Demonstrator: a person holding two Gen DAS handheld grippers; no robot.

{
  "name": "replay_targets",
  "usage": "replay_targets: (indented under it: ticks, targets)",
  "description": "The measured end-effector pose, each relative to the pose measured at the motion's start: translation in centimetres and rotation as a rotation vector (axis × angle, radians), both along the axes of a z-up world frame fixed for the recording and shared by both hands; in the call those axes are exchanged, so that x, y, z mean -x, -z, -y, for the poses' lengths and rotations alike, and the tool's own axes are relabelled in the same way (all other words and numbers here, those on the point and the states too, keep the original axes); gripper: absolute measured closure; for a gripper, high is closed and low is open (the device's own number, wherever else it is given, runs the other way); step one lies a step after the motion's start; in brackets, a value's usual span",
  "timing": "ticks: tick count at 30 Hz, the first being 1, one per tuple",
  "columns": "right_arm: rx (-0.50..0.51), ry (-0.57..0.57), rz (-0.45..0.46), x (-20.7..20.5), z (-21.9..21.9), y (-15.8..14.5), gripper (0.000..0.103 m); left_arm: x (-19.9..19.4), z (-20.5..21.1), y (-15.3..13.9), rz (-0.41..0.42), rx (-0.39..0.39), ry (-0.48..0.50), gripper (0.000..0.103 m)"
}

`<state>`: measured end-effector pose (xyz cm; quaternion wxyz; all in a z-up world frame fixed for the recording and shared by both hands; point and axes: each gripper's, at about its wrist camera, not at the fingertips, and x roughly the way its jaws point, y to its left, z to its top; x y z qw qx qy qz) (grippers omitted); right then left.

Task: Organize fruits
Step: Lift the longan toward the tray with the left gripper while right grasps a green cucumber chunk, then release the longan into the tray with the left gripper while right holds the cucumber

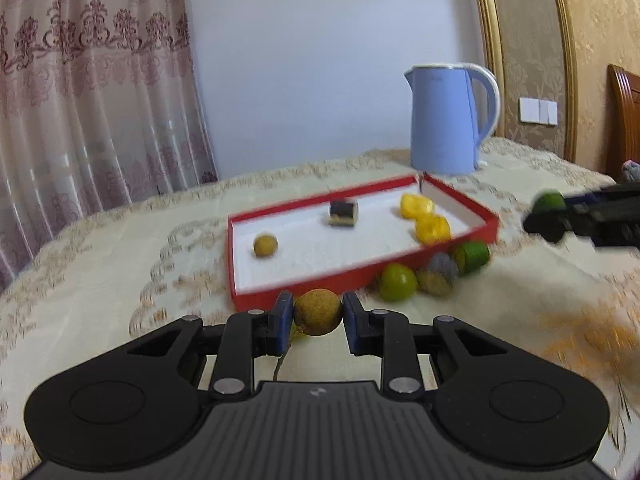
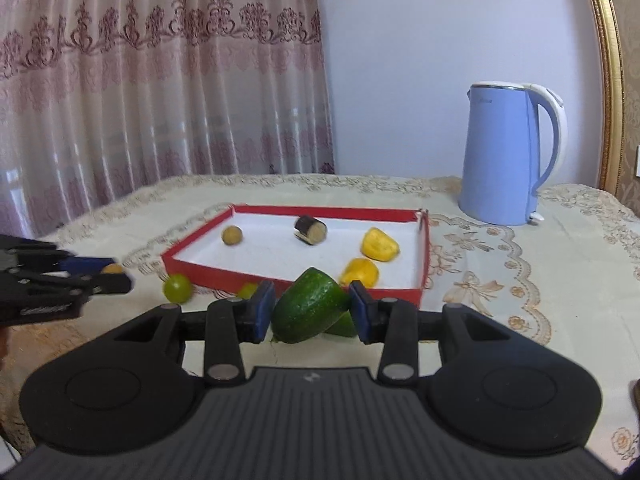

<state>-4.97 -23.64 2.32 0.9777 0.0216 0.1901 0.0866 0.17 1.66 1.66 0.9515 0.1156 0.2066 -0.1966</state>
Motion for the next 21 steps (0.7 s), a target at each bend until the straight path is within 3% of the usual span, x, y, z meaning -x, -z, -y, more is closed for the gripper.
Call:
replay_targets:
  ticks: [9, 21]
  targets:
    - [0.011, 0.007, -0.007, 0.7, 0.0, 0.1, 0.065, -6.6, 3.2, -1.7, 0.001, -0.009, -0.01, 0.077]
    - [0.013, -0.012, -0.013, 1.1, -0.5, 0.1, 0.065, -15.2, 7.3, -0.3, -0.106, -0.048, -0.148, 0.077]
